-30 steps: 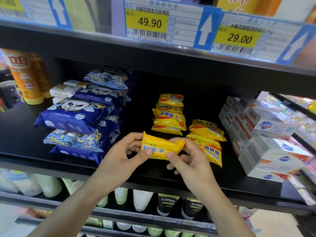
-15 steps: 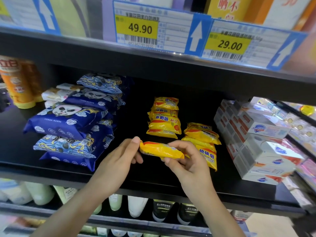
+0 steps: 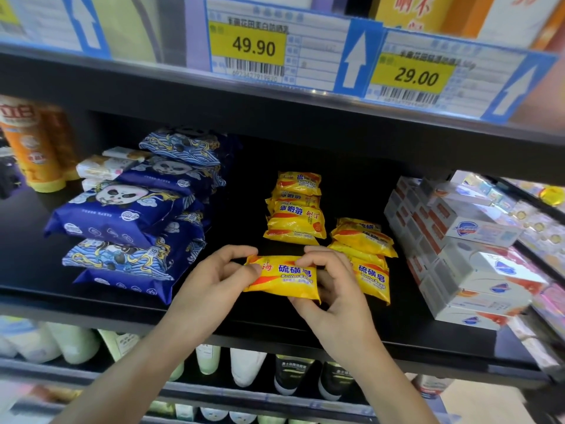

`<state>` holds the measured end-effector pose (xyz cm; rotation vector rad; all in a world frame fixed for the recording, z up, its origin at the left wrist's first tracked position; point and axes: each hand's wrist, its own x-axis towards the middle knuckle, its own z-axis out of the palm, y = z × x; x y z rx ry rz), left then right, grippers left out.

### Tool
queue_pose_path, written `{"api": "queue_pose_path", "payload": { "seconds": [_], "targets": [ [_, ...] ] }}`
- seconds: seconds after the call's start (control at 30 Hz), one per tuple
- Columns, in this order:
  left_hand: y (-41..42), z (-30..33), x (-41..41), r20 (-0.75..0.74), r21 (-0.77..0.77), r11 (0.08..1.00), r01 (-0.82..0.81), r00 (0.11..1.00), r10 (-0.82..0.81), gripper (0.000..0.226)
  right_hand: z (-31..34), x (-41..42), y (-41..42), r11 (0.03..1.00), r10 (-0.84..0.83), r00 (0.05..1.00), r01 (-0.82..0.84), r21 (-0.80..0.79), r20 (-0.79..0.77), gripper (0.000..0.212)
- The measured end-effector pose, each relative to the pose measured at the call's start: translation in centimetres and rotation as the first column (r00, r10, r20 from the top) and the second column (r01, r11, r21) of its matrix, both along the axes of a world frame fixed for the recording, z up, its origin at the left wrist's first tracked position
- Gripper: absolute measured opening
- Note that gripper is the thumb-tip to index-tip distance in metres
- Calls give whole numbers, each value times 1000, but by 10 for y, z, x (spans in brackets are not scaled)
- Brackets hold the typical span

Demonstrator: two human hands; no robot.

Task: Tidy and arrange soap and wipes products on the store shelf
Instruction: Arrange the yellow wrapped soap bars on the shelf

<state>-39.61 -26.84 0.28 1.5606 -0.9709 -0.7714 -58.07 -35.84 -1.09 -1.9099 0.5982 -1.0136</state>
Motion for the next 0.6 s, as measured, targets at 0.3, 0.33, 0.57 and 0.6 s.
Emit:
{"api": "queue_pose_path", "payload": {
  "seconds": [0.3,0.33,0.57,0.6],
  "targets": [
    [1,-10,8,-15,-127,992,27,999,-29,44,3,1,8,951,-108,962,26,-307,-253,45],
    [2,-11,9,-19,-135,990,35,999,-38,45,4,1,7,936,-119,955,17,-352,-270,44],
    [5,-9,8,46,-179,974,137,990,-131,50,25,-5,-1,782,-234,880,-81,-618,-413,41],
    [6,-9,8,43,-183,972,147,989,-142,53,30,-5,-1,765,-240,872,-102,-636,-428,41]
  ]
}}
